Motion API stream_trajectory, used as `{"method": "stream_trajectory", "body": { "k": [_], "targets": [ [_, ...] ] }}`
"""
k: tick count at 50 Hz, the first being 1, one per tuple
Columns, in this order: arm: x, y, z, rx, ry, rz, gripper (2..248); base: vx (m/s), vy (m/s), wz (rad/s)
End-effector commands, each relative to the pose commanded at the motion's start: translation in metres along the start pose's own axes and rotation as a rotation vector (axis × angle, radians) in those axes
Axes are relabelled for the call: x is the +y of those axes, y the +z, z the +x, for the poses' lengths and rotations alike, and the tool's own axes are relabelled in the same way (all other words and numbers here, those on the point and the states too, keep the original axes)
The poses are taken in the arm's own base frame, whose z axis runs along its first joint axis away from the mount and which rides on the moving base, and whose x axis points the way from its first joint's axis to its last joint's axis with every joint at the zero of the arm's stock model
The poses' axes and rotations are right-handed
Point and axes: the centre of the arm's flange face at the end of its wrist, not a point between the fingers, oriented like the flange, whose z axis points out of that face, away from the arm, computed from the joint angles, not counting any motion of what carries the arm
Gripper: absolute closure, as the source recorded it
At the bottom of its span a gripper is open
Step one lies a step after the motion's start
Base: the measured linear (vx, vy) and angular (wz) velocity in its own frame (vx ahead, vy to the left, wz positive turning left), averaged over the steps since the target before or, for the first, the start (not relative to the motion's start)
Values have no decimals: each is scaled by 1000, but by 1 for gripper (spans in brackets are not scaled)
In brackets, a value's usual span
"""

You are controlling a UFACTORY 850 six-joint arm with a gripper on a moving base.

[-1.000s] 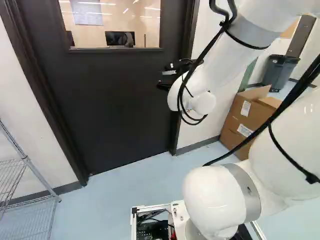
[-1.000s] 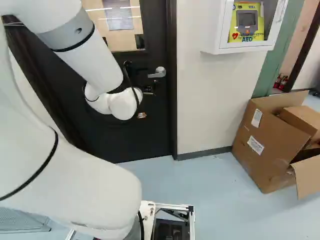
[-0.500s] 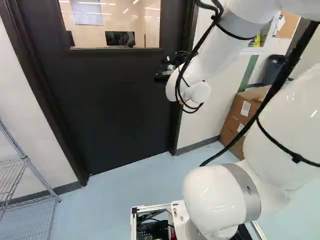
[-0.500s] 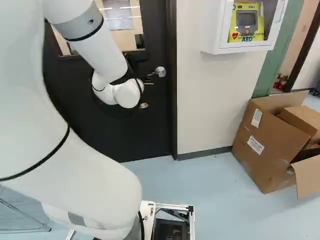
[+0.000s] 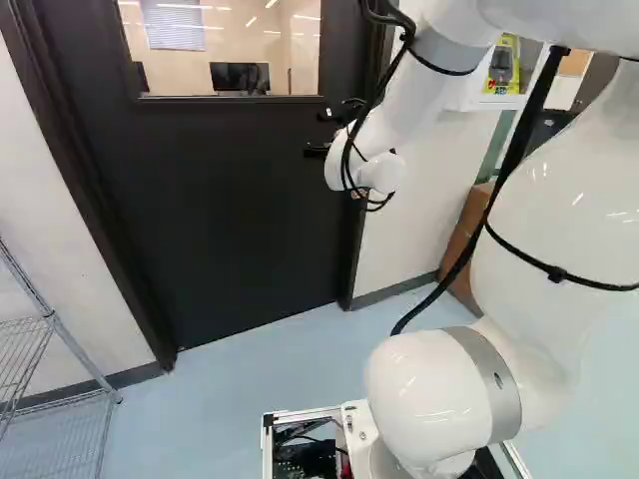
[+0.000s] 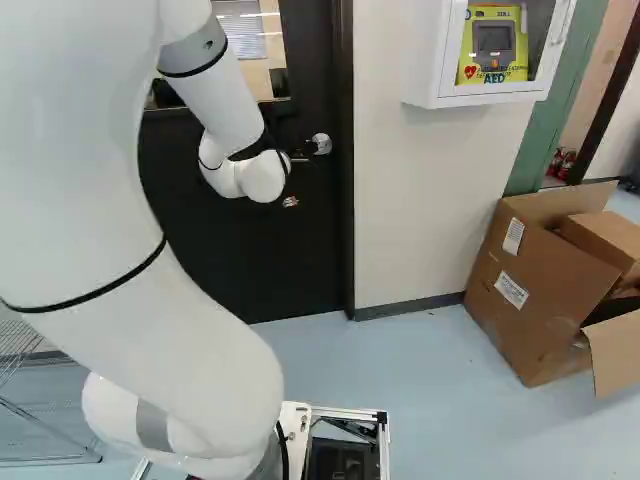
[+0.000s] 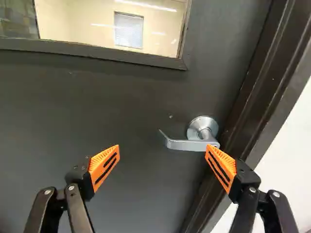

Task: Open the door and move inside

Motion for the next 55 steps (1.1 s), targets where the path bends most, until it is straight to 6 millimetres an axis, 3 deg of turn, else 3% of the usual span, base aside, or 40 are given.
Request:
{"method": "stream_trajectory", "body": {
  "k": [36, 55],
  "targets": [
    [-13, 70, 4, 16, -5, 42, 3, 0, 0, 0],
    [-19, 82, -8, -5, -3, 54, 3, 0, 0, 0]
  ]
}}
